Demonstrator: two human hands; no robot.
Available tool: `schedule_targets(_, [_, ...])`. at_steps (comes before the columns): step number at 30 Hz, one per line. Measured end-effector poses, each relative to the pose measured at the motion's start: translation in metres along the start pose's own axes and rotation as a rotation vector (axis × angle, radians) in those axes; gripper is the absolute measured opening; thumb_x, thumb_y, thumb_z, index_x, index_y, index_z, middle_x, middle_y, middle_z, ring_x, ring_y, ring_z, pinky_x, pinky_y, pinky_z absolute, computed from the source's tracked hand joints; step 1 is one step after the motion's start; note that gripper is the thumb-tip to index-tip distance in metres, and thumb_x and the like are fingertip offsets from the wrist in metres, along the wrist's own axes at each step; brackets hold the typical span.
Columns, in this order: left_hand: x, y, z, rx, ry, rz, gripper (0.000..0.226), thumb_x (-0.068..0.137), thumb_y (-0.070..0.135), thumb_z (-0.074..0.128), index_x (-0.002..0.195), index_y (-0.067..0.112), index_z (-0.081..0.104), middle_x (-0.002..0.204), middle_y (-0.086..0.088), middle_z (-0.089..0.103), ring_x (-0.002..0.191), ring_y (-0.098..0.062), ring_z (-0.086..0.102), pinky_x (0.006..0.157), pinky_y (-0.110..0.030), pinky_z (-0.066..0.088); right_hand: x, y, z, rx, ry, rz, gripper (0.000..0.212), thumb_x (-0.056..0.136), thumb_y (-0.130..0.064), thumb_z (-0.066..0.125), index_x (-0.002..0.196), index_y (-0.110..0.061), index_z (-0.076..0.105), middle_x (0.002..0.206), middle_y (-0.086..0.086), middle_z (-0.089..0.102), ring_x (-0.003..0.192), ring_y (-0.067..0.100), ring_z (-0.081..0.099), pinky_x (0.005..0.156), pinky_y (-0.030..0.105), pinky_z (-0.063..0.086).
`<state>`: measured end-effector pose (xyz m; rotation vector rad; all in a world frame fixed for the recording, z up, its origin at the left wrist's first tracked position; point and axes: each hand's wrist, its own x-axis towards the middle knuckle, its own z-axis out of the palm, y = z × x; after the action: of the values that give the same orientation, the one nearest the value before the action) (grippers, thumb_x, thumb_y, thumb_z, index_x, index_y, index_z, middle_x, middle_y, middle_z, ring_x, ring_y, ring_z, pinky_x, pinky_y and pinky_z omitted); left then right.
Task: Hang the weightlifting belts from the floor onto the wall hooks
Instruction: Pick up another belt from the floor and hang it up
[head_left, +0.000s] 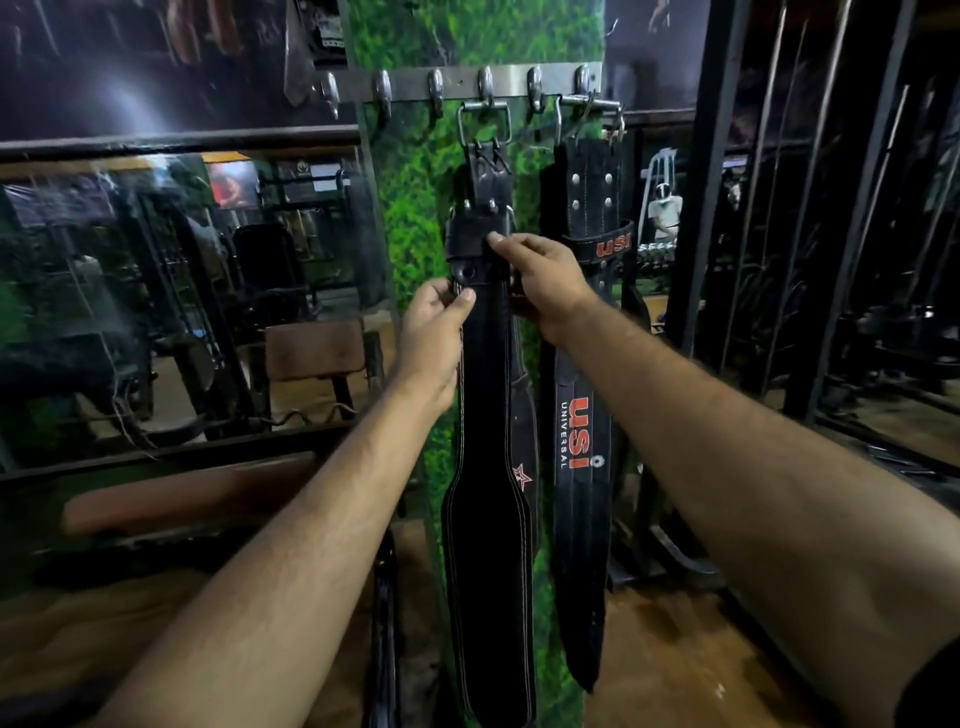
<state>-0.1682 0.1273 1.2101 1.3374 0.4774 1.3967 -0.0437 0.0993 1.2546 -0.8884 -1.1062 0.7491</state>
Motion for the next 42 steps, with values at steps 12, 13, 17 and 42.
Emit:
schedule_targets(12, [0.036, 0.030, 0.066, 0.289, 0.353, 0.101, 0.037, 0.093, 0.051, 0.060, 0.112, 0.019, 0.058, 0.110, -0.005, 0.067, 0.090, -0.019, 0.063, 0.078, -0.040, 0.056, 0.016, -0.020, -0.061, -0.357, -0.308, -0.157, 0.010, 0.099, -0.016, 0.064, 0.090, -0.017, 0.060, 0.069, -0.004, 0.071, 0.063, 0.014, 0.068, 0.051, 0.030, 0.056])
schedule_targets(13, [0.039, 0.028, 0.071, 0.305, 0.366, 0.101, 0.036, 0.096, 0.048, 0.058, 0.114, 0.016, 0.059, 0.109, -0.006, 0.067, 0.087, -0.016, 0.060, 0.071, -0.034, 0.053, 0.019, -0.019, -0.065, -0.366, -0.298, -0.182, 0.008, 0.098, -0.017, 0.065, 0.093, -0.015, 0.060, 0.076, 0.003, 0.073, 0.068, 0.022, 0.069, 0.055, 0.036, 0.057])
schedule_targets(17, [0.048, 0.024, 0.084, 0.328, 0.326, -0.021, 0.036, 0.098, 0.048, 0.056, 0.104, 0.014, 0.065, 0.101, -0.002, 0.070, 0.080, -0.013, 0.060, 0.052, -0.022, 0.042, 0.030, -0.015, -0.084, -0.366, -0.261, -0.255, 0.015, 0.095, -0.020, 0.069, 0.097, -0.007, 0.061, 0.091, 0.021, 0.073, 0.077, 0.032, 0.069, 0.060, 0.050, 0.059])
schedule_targets(42, [0.163, 0.064, 0.124, 0.363, 0.353, 0.270, 0.042, 0.092, 0.031, 0.070, 0.055, 0.017, 0.055, 0.066, -0.007, 0.056, 0.063, -0.016, 0.051, 0.057, -0.036, 0.048, 0.123, -0.067, -0.080, -0.454, 0.058, -0.266, 0.032, 0.097, -0.033, 0.066, 0.070, -0.017, 0.063, 0.058, -0.007, 0.056, 0.053, 0.011, 0.050, 0.056, 0.029, 0.046])
